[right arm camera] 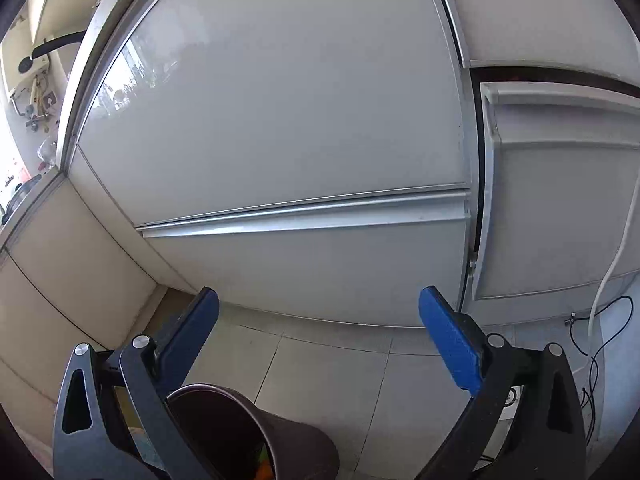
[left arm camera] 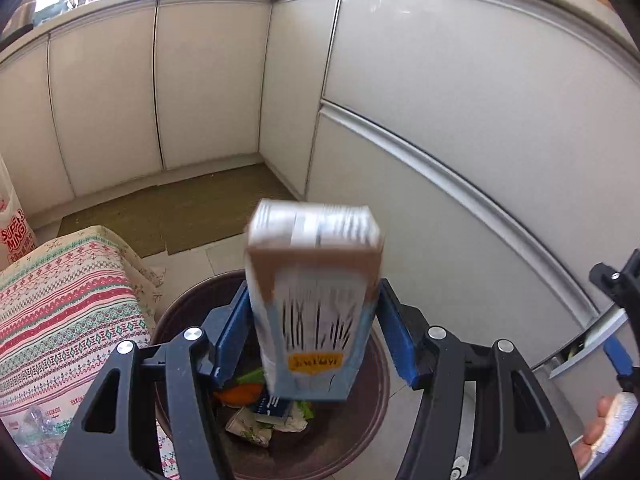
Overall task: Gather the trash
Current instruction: 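Lower the milk carton into the bin and open the left tool, then reach the left tool to the red noodle cup and close on it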
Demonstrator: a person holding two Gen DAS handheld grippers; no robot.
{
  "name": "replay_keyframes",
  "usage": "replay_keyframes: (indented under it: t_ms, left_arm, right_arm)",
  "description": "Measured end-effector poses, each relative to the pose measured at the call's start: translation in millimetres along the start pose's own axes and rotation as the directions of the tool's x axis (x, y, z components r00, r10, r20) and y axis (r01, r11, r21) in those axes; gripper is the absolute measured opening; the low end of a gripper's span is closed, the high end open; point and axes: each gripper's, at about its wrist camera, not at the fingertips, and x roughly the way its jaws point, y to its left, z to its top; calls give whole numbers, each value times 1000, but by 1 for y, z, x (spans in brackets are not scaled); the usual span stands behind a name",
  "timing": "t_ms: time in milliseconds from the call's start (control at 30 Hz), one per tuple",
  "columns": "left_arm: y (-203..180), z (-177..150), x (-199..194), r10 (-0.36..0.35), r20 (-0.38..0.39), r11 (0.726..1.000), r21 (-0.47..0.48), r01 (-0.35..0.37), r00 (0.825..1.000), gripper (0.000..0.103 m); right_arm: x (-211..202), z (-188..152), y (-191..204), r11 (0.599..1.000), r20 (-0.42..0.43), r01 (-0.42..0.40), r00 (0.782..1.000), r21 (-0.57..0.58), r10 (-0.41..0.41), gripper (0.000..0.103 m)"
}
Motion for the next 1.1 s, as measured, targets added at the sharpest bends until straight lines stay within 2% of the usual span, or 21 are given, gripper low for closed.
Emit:
replay_keyframes:
  t_ms: [133,300,433,733,967,1100]
  left_arm:
    - [5,-2,8,31,-31,1000,-2,-31,999,62]
    - [11,-4,10,52,-40,999,-1,-52,998,77]
    - [19,-7,6,74,-41,997,-8,-75,996,85]
    - [46,-22,-4,127,-68,992,-16,-129,990,90]
    - [101,-48,-31,211,-128,975,-42,-218,969,91]
    - [143,-57,-51,274,-194,958,-36,-286,942,91]
  right_arm:
    - [2,-1,1,1000,-11,-4,1000,4,4,96]
    - [2,-3,1,1000,-23,-7,1000,10,7,96]
    - [1,-5,5,1000,-29,-10,1000,-1,10,96]
    - [2,-10,15,1000,-55,-19,998,-24,18,96]
    - [-6,-25,40,993,-84,-65,995,-101,56,96]
    - [-18,-40,64,975,-105,-119,989,-187,100,96]
